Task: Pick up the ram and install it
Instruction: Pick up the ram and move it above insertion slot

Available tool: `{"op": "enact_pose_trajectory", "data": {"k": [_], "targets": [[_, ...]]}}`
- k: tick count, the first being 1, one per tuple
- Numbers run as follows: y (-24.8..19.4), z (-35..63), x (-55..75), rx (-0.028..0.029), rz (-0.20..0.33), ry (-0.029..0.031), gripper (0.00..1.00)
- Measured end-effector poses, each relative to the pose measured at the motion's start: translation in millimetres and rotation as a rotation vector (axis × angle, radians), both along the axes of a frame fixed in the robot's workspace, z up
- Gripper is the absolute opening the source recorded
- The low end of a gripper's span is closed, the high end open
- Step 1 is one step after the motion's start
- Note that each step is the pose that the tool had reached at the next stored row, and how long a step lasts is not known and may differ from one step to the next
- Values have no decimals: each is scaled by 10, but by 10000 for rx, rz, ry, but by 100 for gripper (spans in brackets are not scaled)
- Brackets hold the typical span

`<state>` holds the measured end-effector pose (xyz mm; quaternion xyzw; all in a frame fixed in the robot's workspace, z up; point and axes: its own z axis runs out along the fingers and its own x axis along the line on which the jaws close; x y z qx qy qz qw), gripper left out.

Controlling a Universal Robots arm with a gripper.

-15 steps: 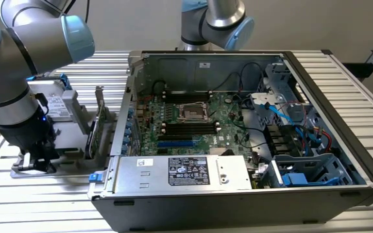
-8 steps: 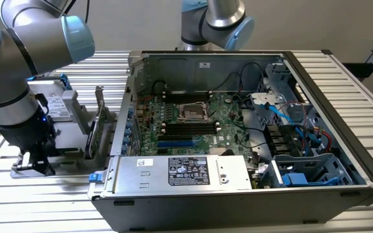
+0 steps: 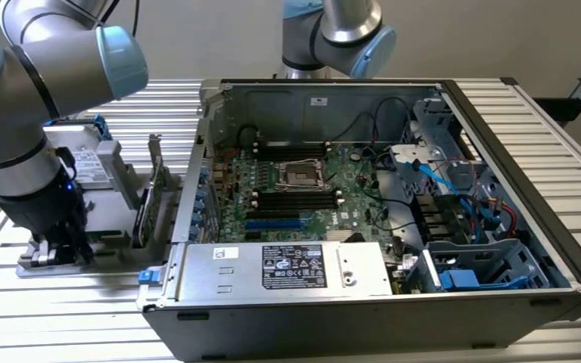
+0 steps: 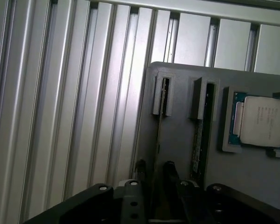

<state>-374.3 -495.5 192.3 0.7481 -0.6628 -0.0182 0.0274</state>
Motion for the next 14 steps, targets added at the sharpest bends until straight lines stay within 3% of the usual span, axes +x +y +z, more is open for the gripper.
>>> {"op": "enact_pose_trajectory", "data": {"k": [2,4,14], "targets": [[0,-4,0,0,-25,0,18],[0,-7,0,-2,-50,2,14],[0,-16,0,16,-262,-3,14]]}}
